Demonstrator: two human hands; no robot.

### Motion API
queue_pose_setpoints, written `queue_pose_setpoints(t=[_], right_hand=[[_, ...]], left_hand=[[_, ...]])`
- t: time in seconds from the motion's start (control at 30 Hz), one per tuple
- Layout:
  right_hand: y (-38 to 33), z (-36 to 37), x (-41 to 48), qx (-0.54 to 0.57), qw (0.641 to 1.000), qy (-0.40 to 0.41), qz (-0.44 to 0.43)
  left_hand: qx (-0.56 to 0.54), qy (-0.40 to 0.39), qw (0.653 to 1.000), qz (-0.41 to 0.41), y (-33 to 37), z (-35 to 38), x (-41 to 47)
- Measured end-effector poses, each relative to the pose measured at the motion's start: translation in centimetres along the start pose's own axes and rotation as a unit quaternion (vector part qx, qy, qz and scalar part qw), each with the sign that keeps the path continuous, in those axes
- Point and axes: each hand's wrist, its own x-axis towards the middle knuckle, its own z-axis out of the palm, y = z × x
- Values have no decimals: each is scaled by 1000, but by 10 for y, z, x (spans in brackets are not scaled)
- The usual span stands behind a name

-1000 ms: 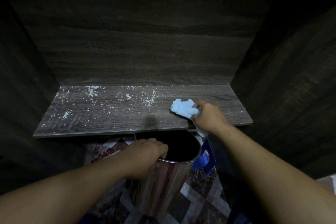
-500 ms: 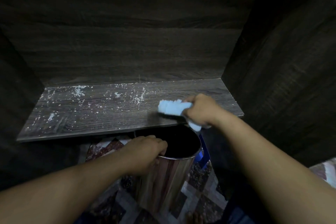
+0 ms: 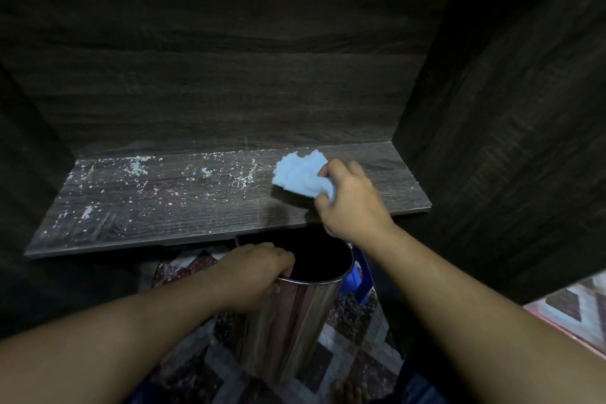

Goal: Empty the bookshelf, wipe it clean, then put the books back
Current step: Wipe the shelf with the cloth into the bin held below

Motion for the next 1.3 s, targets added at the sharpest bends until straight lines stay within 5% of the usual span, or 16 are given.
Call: queue_pose_setpoints(t=[0.17, 0.5, 0.7, 0.9, 1.1, 1.3], right_hand=[[10, 14, -1, -56, 983, -171, 46], [57, -13, 34, 5, 993, 58, 103], [120, -13, 52, -198, 962, 140, 124], [157, 10, 67, -131, 979, 5, 155], [150, 12, 81, -33, 977, -29, 209], [109, 38, 69, 26, 989, -64, 132]], left_hand=[[-9, 4, 1000, 0, 1, -1, -1], [-16, 9, 1000, 13, 16, -11, 21], [-18, 14, 999, 23, 28, -7, 40], [-15, 25, 999, 30, 29, -1, 46], [-16, 31, 999, 17, 26, -2, 41], [-4, 25, 1000, 14, 28, -6, 38]])
